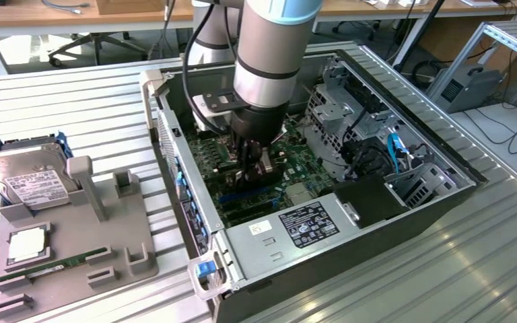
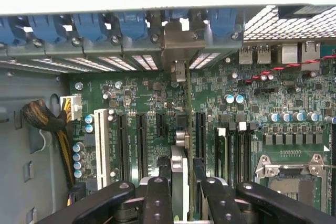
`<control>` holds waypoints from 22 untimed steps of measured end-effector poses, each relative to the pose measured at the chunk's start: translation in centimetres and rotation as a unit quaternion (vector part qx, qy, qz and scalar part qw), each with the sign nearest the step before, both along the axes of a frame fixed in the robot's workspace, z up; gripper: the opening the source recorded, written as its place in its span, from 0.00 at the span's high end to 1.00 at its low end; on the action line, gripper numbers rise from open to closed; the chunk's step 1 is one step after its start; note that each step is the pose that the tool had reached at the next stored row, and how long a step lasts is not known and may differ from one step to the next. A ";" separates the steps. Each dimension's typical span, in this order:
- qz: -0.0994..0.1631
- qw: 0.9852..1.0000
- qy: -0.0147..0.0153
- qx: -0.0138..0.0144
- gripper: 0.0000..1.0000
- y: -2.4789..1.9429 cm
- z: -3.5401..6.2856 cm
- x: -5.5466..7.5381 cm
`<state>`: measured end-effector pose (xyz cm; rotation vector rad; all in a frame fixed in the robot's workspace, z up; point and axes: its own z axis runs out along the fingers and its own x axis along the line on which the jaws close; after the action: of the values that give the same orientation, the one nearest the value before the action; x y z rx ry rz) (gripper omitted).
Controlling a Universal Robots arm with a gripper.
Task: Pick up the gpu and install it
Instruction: 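Insert the gpu into the slot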
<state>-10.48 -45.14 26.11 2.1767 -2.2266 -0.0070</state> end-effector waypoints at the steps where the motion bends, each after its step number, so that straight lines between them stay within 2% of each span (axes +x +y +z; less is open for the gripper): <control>1: 0.000 1.000 0.000 0.000 0.73 0.00 0.08 0.0; 7: 0.000 1.000 0.000 -0.001 0.73 -0.01 0.19 0.0; 8: 0.000 1.000 0.000 -0.002 0.73 0.00 0.19 0.0; 11: 0.000 1.000 0.000 -0.010 0.73 0.00 0.19 0.0; 22: 0.000 1.000 0.000 -0.010 0.73 0.13 0.18 0.0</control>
<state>-10.49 -45.01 26.29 2.1663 -2.2170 0.0149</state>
